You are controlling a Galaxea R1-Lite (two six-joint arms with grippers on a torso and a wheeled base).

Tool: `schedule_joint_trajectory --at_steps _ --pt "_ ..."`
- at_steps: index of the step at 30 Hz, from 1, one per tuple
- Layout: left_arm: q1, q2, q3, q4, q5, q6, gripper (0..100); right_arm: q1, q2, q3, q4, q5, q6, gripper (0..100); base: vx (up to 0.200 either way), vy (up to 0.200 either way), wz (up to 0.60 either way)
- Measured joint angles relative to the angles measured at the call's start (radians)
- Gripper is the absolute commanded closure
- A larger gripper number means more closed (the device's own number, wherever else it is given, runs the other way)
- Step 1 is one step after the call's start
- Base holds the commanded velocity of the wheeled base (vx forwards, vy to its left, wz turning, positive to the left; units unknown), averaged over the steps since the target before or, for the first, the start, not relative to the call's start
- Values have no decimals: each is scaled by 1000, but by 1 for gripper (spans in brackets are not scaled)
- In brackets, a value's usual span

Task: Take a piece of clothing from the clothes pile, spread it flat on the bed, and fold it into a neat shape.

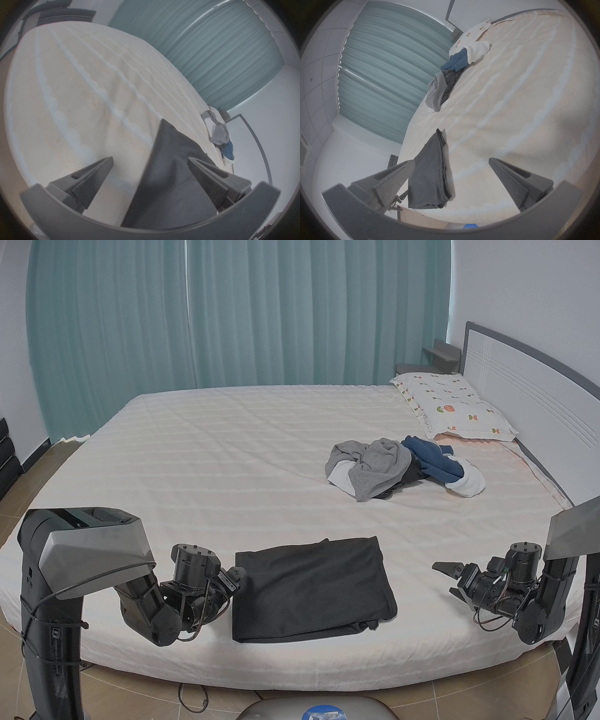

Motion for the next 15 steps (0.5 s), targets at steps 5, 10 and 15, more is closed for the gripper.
schedule_joint_trajectory --at_steps 5,10,15 --pt "-4 -3 -17 0 -99 56 0 -10 59 7 -53 24 -1 0 0 0 0" --pt "-5 4 -41 -10 -124 101 0 -12 103 3 -55 67 0 0 0 0 0" --pt "-10 23 -50 -47 -124 119 0 -12 122 2 -56 72 1 0 0 0 0"
